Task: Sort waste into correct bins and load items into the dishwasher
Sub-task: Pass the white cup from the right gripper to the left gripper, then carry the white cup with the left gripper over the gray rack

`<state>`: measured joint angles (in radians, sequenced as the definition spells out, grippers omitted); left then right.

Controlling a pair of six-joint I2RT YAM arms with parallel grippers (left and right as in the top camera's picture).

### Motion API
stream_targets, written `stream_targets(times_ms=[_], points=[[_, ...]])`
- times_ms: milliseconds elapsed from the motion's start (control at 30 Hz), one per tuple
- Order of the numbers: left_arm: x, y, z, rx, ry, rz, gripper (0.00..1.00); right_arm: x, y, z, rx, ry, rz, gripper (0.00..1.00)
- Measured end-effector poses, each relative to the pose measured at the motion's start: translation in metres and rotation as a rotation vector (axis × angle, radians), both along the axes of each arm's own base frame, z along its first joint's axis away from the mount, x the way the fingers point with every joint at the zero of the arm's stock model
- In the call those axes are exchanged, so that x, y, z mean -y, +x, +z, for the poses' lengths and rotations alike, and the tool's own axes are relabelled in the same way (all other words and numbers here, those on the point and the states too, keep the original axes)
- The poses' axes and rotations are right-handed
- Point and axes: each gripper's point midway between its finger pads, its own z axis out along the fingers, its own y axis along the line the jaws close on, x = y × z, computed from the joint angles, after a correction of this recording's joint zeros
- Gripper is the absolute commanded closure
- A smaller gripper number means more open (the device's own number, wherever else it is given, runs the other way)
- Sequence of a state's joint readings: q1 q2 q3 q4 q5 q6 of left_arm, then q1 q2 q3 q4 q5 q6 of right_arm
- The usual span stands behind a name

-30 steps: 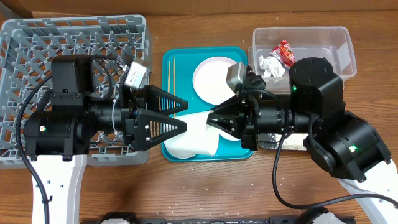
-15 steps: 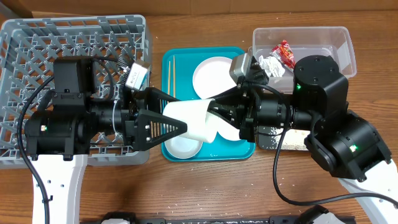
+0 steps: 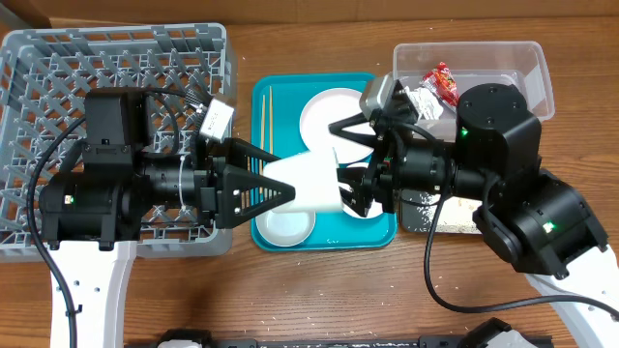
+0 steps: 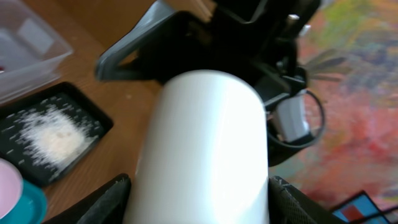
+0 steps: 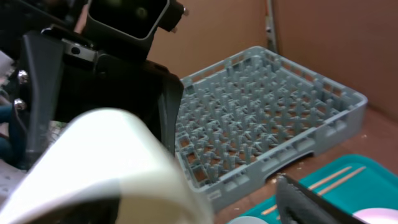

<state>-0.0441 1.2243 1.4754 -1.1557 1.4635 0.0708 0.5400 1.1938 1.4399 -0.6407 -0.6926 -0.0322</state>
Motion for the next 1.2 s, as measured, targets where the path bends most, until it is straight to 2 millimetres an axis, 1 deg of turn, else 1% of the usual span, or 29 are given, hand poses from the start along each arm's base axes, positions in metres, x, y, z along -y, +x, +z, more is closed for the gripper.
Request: stream_targets(times_ms=[100, 333, 467, 533, 633, 667, 767, 800, 900, 933, 1000, 1067, 1100, 1167, 1200], points=[[-0.001, 0.007, -0.009, -0.021, 0.052, 0.044, 0.31, 0.008, 0.010, -0.001, -0.008, -0.002, -0.046, 0.19], [-0.003, 0.013, -0.015, -0.029, 0.091, 0.082, 0.34, 0.013, 0.016, -0.002, -0.022, -0.003, -0.084, 0.17], [-0.011, 0.023, -0.032, -0.095, 0.181, 0.171, 0.37, 0.022, 0.025, -0.006, -0.036, -0.016, -0.130, 0.17], [-0.022, 0.030, -0.046, -0.158, 0.247, 0.250, 0.37, 0.026, 0.025, -0.011, -0.063, -0.030, -0.143, 0.17], [-0.049, 0.042, -0.068, -0.273, 0.344, 0.403, 0.38, 0.029, 0.017, -0.018, -0.105, -0.050, -0.134, 0.17], [-0.059, 0.045, -0.075, -0.309, 0.370, 0.453, 0.37, 0.030, 0.015, -0.020, -0.114, -0.055, -0.134, 0.17], [-0.093, 0.050, -0.095, -0.428, 0.459, 0.610, 0.37, 0.033, 0.010, -0.027, -0.148, -0.076, -0.136, 0.17], [-0.105, 0.049, -0.103, -0.473, 0.493, 0.664, 0.37, 0.034, 0.009, -0.029, -0.159, -0.084, -0.138, 0.17], [-0.150, 0.045, -0.128, -0.596, 0.639, 0.859, 0.37, 0.036, 0.006, -0.037, -0.194, -0.106, -0.142, 0.17], [-0.167, 0.041, -0.137, -0.640, 0.703, 0.931, 0.36, 0.036, 0.004, -0.039, -0.204, -0.112, -0.142, 0.17], [-0.193, 0.032, -0.150, -0.705, 0.818, 1.046, 0.35, 0.037, 0.003, -0.042, -0.220, -0.121, -0.142, 0.17], [-0.227, 0.021, -0.162, -0.771, 0.980, 1.186, 0.32, 0.039, 0.001, -0.046, -0.238, -0.133, -0.143, 0.17], [-0.234, 0.020, -0.165, -0.788, 1.014, 1.212, 0.30, 0.039, 0.000, -0.048, -0.246, -0.137, -0.144, 0.17], [-0.247, 0.020, -0.172, -0.819, 1.077, 1.250, 0.30, 0.040, -0.002, -0.051, -0.261, -0.147, -0.144, 0.17], [-0.250, 0.021, -0.175, -0.835, 1.093, 1.257, 0.30, 0.040, -0.002, -0.051, -0.263, -0.148, -0.144, 0.17]])
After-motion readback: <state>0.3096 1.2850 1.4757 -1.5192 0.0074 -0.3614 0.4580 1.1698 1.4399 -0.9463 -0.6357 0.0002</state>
